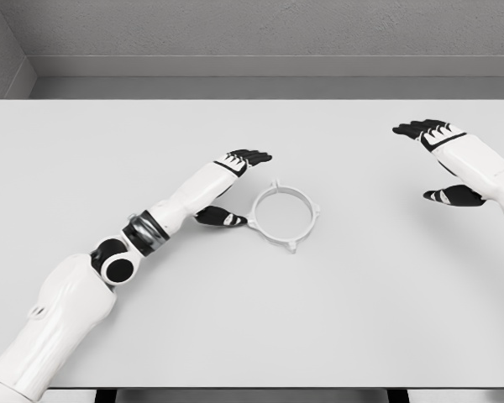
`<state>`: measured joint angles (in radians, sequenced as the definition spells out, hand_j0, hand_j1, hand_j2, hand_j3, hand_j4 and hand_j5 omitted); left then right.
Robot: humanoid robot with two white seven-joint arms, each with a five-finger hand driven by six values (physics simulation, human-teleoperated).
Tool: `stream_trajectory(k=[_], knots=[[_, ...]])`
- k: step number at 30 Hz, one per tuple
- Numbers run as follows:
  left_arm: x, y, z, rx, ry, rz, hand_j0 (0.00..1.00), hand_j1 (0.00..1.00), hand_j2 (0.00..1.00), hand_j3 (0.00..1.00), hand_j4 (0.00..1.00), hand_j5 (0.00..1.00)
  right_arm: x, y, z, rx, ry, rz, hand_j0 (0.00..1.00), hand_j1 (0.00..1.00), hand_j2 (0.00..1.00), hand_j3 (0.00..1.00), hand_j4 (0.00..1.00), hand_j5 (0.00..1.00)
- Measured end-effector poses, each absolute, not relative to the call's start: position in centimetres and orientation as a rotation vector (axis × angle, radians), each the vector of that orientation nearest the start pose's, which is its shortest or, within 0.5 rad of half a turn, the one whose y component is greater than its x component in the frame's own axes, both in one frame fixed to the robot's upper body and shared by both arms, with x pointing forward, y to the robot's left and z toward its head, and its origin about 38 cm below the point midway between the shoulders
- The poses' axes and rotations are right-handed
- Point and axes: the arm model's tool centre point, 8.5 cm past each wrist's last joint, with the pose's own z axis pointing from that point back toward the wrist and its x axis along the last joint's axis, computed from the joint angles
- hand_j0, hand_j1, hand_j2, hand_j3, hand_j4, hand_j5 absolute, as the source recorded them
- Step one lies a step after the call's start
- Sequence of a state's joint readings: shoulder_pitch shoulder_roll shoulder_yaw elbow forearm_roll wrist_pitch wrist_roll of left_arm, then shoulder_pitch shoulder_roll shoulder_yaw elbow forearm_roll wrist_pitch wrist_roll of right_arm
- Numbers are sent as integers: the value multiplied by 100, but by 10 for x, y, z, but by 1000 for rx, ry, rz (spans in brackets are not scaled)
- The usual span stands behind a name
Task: Assemble PVC drainage pipe clamps
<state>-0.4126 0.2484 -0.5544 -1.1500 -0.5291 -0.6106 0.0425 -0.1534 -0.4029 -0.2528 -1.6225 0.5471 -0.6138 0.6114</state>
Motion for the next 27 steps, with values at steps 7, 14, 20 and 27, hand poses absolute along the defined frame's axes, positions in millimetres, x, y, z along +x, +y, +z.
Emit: stream_trajectory(k=[7,14,20,27], knots=[[423,145,83,142,-1947,-1322,100,100,100,100,100,100,376,-359,197,-635,-1657,1464,100,100,100,100,100,100],[427,149,87,158,-1951,-1316,100,100,100,100,100,100,376,-359,197,-635,-1658,1464,100,100,100,100,100,100],[445,209,108,306,-1924,-1321,100,100,100,100,100,100,376,-359,197,-635,-1660,1464,100,100,100,100,100,100],[449,322,152,582,-1841,-1356,100,100,100,100,100,100,376,-358,197,-634,-1662,1463,100,100,100,100,100,100]])
